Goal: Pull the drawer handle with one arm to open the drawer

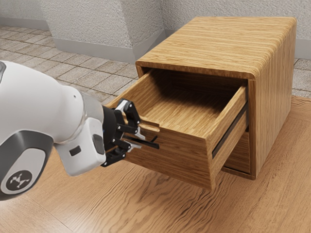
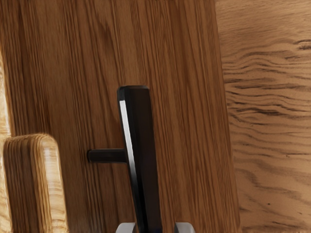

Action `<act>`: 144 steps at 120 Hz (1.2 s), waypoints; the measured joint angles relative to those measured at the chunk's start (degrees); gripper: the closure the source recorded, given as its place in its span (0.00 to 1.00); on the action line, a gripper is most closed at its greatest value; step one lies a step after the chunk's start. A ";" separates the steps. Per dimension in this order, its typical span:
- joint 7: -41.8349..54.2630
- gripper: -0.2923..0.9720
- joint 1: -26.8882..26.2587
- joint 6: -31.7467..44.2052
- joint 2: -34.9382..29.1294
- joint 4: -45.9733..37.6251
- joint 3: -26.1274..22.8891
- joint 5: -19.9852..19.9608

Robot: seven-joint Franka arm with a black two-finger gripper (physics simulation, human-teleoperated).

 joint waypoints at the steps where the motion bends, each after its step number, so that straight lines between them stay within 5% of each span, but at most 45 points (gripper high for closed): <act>1: 0.00 0.73 0.00 -0.01 -0.05 -0.04 0.00 0.00; 89: -0.13 0.75 0.13 0.04 1.40 0.12 0.00 0.01; 144: -0.10 0.67 0.36 -0.07 1.25 0.15 -0.09 -0.01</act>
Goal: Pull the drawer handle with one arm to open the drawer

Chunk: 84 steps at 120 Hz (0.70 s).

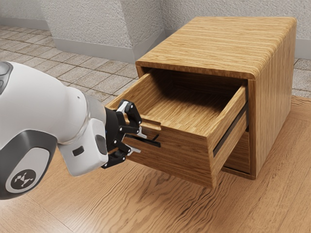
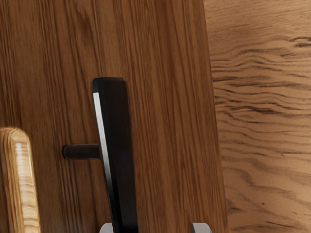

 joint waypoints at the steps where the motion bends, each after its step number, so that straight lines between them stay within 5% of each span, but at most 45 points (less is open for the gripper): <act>1: 0.00 0.67 0.00 0.00 0.01 0.00 0.00 0.00; 84: 0.01 0.65 0.01 -0.07 -0.17 0.32 0.00 -0.01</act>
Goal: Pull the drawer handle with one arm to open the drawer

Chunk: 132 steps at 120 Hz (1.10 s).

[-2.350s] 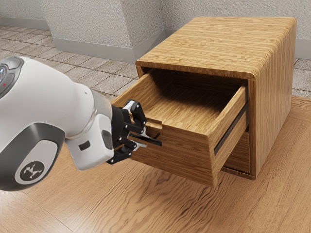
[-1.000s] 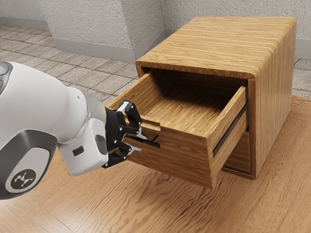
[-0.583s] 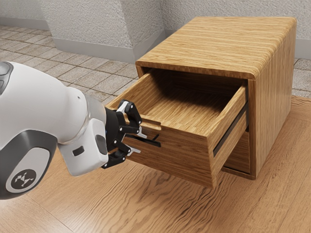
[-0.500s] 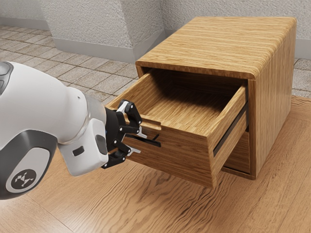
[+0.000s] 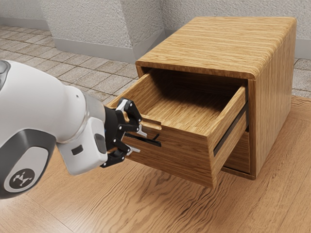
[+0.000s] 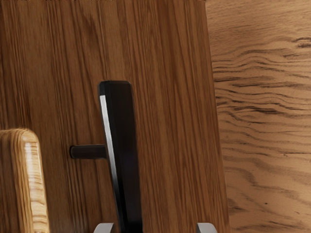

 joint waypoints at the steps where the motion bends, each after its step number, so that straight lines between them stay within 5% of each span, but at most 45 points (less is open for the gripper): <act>1: 0.00 0.65 0.00 0.00 -0.01 0.00 0.00 0.00; 72: -0.18 0.65 -0.14 -1.99 -0.27 2.35 -1.88 0.00; 93: -0.26 0.65 -0.11 -5.76 -0.98 9.39 -3.67 0.09; 114: -0.60 0.48 5.77 -11.07 -0.95 20.54 -19.86 0.24; 132: -6.47 0.36 3.91 -19.02 5.70 21.10 -22.18 0.34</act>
